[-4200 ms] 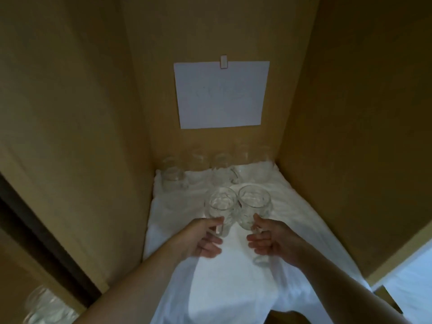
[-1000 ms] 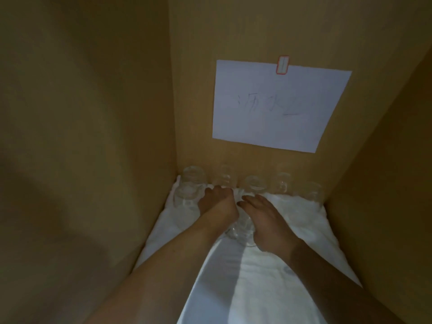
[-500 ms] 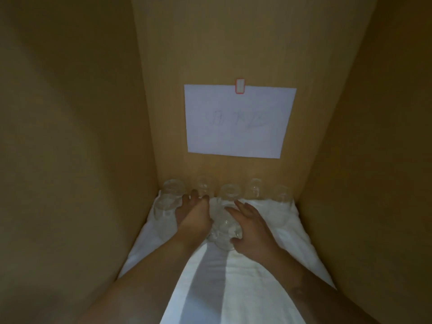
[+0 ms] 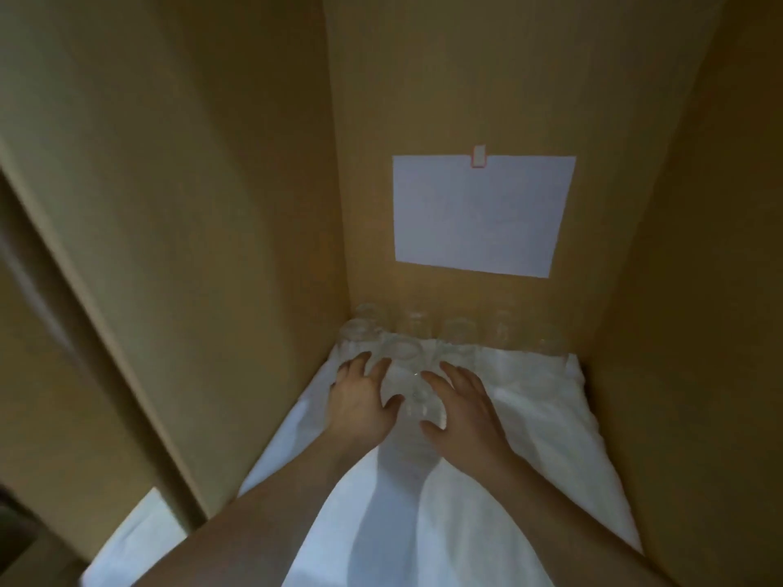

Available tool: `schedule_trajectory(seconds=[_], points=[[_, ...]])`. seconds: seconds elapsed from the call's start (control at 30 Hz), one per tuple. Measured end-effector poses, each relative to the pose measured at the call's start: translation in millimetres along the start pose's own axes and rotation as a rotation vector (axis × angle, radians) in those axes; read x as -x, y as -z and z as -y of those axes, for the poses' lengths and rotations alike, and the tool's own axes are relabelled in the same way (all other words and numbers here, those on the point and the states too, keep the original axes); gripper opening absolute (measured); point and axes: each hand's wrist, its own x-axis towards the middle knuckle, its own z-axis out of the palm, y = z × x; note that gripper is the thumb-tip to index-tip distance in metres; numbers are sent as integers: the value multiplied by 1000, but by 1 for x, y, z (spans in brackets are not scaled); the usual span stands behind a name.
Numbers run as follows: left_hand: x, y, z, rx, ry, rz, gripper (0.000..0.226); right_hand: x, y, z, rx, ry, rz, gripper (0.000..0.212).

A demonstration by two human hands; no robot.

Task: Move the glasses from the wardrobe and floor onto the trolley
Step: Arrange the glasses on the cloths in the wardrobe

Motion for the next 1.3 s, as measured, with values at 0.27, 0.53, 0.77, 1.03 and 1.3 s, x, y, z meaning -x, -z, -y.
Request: schedule_trajectory(seconds=[0.27, 0.53, 0.77, 1.03, 1.3], points=[[87, 17, 47, -112, 45, 70, 69, 36, -42, 46, -122, 78, 100, 72], [146, 34, 80, -109, 64, 56, 67, 80, -57, 89, -100, 85, 144, 68], [210, 66, 132, -50, 8, 63, 61, 123, -79, 154, -33, 27, 110, 70], [304, 110, 223, 27, 98, 56, 64, 190, -128, 271, 41, 36, 216, 75], [383, 131, 306, 67, 213, 74, 64, 252, -169, 357, 31, 36, 347, 73]])
